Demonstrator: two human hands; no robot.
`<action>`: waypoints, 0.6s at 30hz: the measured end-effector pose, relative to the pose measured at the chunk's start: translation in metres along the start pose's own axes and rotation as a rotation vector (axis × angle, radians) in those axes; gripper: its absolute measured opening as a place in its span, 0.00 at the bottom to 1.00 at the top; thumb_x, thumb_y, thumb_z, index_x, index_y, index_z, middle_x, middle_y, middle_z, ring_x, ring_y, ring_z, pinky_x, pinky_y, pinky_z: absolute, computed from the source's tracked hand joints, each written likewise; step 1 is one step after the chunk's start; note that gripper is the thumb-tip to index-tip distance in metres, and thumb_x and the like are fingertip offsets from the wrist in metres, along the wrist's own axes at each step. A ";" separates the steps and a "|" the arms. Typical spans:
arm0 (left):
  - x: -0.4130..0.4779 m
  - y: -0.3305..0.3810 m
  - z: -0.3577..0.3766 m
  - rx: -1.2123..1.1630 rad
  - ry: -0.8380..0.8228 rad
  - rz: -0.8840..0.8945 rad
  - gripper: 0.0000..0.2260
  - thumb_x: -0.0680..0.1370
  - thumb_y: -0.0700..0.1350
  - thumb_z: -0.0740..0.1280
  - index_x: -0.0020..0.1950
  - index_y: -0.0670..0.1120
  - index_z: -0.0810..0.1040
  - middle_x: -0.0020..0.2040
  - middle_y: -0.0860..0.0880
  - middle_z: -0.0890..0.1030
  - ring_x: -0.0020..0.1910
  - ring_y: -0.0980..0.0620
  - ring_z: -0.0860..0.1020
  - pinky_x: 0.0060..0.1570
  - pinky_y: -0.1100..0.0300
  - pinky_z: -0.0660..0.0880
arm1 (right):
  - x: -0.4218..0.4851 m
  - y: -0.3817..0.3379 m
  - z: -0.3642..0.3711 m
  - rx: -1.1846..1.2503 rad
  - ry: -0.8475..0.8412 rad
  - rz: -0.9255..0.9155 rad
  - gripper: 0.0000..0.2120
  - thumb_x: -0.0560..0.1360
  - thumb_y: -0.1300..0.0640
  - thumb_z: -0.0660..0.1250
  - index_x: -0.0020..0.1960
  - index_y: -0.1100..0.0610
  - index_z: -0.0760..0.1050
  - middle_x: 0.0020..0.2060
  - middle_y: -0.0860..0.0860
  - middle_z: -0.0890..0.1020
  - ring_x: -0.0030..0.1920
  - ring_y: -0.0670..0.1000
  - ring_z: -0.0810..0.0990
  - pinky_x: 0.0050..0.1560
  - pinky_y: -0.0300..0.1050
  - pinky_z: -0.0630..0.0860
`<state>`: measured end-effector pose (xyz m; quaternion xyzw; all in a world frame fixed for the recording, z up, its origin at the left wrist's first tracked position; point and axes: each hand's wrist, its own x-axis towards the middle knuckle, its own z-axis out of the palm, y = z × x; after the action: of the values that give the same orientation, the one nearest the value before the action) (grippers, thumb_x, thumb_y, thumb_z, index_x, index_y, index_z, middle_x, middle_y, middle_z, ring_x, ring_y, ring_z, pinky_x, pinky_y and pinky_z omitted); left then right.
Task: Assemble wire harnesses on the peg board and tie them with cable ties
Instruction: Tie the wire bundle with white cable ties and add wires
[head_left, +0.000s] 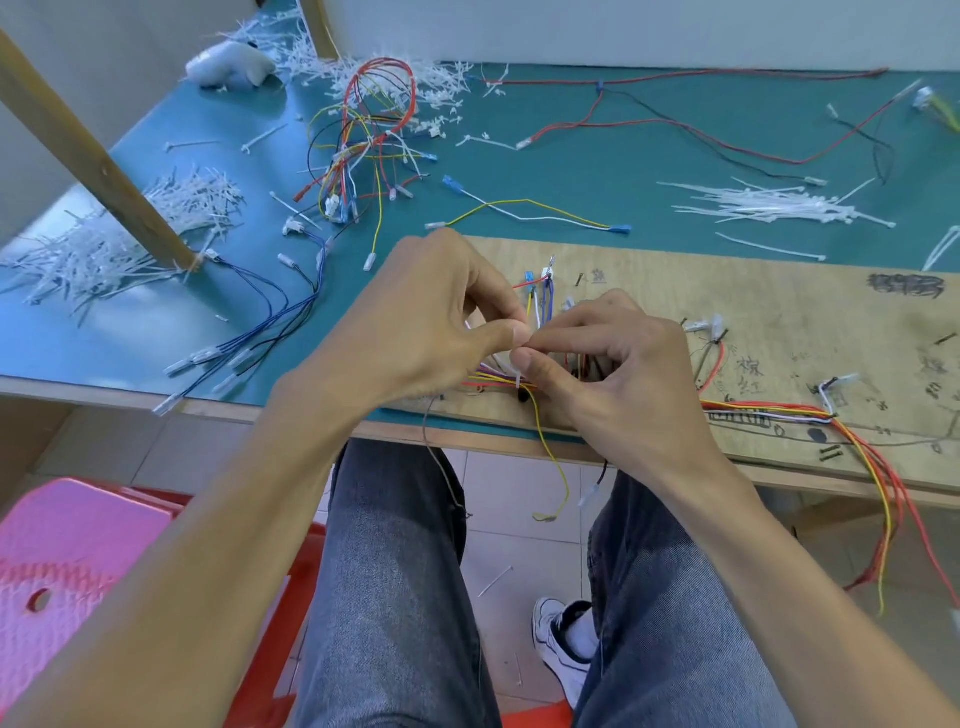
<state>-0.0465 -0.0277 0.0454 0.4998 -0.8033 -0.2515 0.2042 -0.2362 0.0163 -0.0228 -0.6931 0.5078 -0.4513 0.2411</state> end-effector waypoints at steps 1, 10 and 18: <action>-0.002 0.000 0.002 0.017 0.020 0.008 0.05 0.75 0.46 0.78 0.40 0.54 0.87 0.29 0.65 0.78 0.32 0.61 0.74 0.33 0.69 0.68 | 0.000 -0.001 0.000 0.007 -0.006 0.001 0.02 0.75 0.51 0.79 0.47 0.45 0.89 0.41 0.40 0.86 0.49 0.52 0.78 0.49 0.49 0.74; -0.003 0.002 0.027 -0.008 0.203 -0.086 0.09 0.75 0.38 0.75 0.40 0.51 0.82 0.31 0.60 0.79 0.34 0.60 0.75 0.38 0.55 0.73 | 0.002 -0.003 0.001 -0.101 -0.057 0.017 0.02 0.72 0.53 0.81 0.43 0.48 0.89 0.47 0.39 0.84 0.49 0.51 0.71 0.51 0.43 0.68; 0.001 0.007 0.031 -0.103 0.244 -0.020 0.10 0.76 0.33 0.71 0.40 0.47 0.81 0.36 0.53 0.82 0.38 0.55 0.80 0.46 0.56 0.77 | 0.003 -0.008 -0.002 -0.159 -0.130 0.092 0.04 0.70 0.50 0.81 0.41 0.47 0.87 0.44 0.38 0.84 0.53 0.51 0.74 0.56 0.52 0.73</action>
<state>-0.0694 -0.0195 0.0250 0.5233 -0.7536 -0.2317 0.3233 -0.2336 0.0164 -0.0145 -0.7137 0.5565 -0.3521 0.2386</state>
